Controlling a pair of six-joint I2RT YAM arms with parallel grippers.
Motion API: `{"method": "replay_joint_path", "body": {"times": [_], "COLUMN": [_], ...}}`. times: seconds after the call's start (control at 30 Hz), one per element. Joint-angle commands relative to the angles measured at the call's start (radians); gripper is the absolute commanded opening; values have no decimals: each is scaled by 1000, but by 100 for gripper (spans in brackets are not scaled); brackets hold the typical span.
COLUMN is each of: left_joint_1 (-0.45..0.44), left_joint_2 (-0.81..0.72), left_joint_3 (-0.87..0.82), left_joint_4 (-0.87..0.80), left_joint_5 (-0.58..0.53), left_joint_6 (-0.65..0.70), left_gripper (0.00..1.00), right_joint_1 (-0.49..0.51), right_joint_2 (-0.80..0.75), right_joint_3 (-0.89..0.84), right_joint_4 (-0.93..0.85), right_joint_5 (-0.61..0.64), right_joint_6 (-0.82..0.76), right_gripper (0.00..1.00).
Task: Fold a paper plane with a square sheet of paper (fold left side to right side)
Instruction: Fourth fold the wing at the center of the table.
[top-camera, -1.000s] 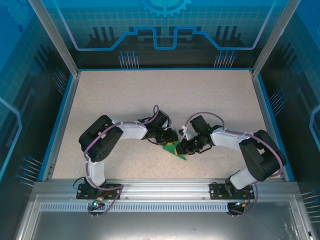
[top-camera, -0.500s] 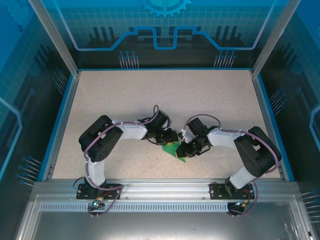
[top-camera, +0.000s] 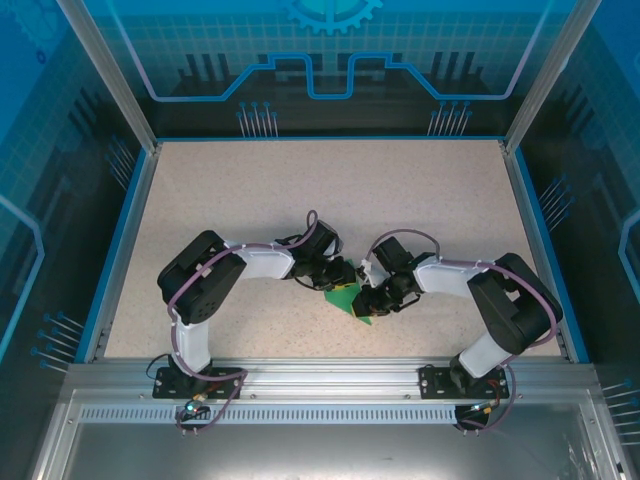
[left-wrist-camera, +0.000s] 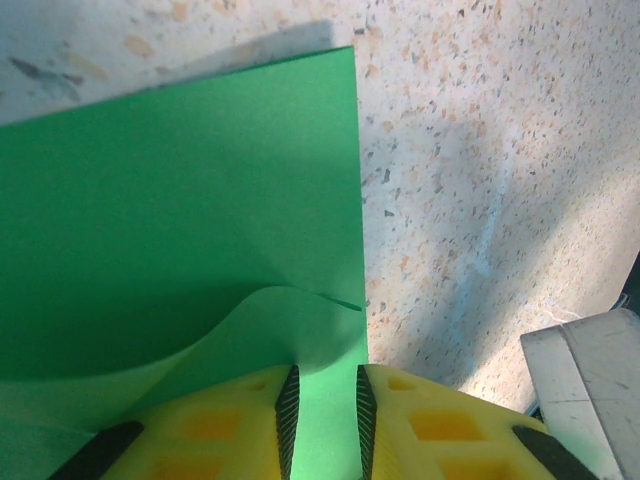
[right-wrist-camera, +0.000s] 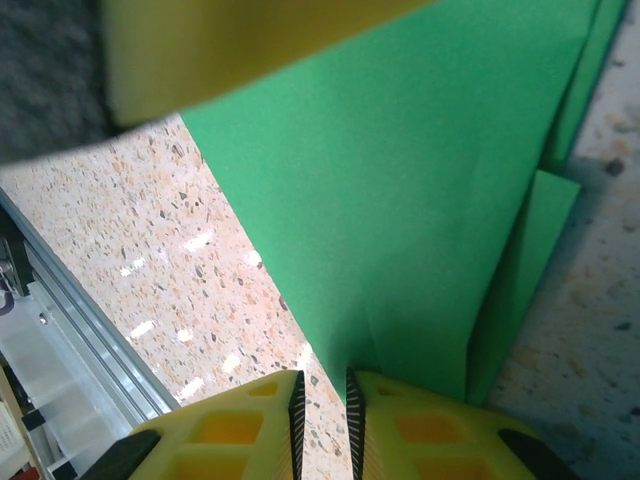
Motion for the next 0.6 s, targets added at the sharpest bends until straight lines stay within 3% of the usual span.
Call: {"method": "replay_joint_path", "body": {"times": [0.0, 0.57], "left_joint_1": [2, 17], "left_joint_2": [22, 18], "left_joint_3": [-48, -61], "left_joint_4": [-83, -75], "left_joint_5": [-55, -53], "left_joint_6": [34, 37], "left_gripper": [26, 26], "right_joint_1": [19, 37], "right_joint_2": [-12, -124], "right_joint_3": [-50, -167], "right_joint_4": [-126, -201], "right_joint_5": [39, 70], "right_joint_6": [21, 67], "right_gripper": [21, 19]}}
